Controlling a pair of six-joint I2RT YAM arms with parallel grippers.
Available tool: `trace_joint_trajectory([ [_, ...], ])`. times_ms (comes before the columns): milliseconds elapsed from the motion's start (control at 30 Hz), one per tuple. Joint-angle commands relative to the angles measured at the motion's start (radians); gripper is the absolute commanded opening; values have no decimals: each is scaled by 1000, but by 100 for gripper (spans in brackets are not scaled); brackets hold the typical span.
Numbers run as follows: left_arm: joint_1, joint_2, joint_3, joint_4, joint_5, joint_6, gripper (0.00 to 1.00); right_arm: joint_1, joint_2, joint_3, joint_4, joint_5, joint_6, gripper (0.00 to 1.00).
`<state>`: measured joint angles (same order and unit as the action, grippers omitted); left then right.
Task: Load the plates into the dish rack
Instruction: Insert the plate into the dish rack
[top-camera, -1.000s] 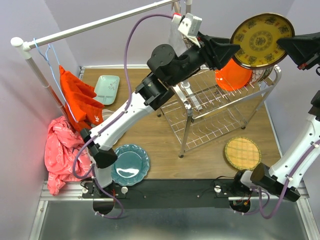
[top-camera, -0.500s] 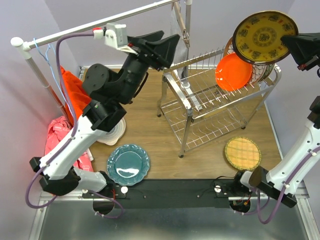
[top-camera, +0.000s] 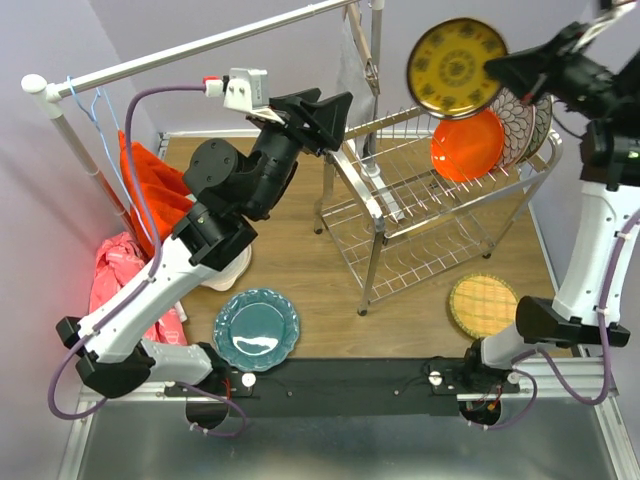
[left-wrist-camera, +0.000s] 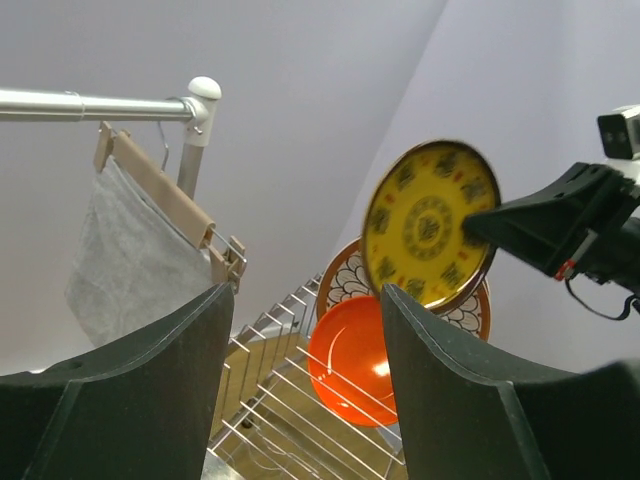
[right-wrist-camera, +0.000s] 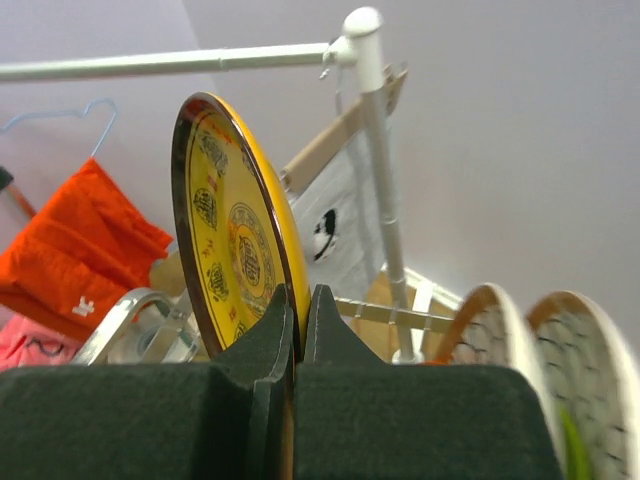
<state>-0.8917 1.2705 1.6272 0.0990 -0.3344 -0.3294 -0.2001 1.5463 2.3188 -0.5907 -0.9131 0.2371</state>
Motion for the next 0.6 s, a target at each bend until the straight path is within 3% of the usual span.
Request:
trace_joint_trajectory([
  [0,4,-62,-10,-34,-86,0,70,184,-84,-67,-93,282,-226,0],
  [267,4,-186,-162,-68,-166,-68,70,329,-225,-309,-35,590,-432,1],
  [567,5,-214,-222,-76,-186,-114,70,424,-319,-499,26,773,-539,1],
])
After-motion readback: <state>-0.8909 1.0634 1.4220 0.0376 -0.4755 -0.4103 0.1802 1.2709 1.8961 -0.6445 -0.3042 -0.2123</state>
